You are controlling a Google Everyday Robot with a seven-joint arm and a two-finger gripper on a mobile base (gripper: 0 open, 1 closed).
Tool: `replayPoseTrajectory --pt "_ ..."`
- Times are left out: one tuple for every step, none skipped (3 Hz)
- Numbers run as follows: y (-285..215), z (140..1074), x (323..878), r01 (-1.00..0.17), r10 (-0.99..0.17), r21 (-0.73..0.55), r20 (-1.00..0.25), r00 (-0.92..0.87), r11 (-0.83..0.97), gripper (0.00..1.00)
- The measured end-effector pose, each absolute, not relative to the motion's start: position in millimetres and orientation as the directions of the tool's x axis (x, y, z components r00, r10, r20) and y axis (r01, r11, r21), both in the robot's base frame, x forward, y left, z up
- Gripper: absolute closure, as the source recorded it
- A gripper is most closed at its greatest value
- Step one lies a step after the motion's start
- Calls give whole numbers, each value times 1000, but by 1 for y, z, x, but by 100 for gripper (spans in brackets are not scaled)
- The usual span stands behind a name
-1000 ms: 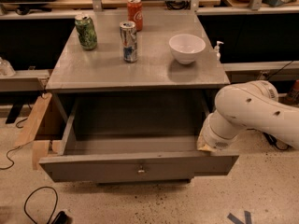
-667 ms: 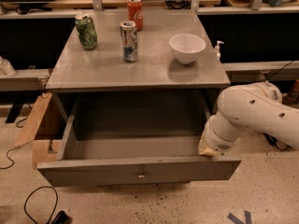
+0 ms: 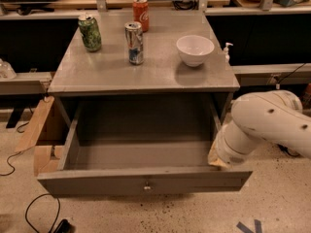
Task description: Open top drawer
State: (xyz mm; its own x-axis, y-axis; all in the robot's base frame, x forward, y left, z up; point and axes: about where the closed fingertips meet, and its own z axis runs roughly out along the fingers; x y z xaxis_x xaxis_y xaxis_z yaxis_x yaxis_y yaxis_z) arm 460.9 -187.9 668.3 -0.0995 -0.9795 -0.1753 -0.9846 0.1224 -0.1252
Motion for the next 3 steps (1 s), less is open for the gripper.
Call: replayPoseTrajectory --pt "-188 669 456 -984 -978 -121 -180 -106 129 82" --pt "-188 669 456 -984 -978 -122 -179 -105 127 59" --pt "-187 670 455 -984 -979 -123 -177 -103 126 28"
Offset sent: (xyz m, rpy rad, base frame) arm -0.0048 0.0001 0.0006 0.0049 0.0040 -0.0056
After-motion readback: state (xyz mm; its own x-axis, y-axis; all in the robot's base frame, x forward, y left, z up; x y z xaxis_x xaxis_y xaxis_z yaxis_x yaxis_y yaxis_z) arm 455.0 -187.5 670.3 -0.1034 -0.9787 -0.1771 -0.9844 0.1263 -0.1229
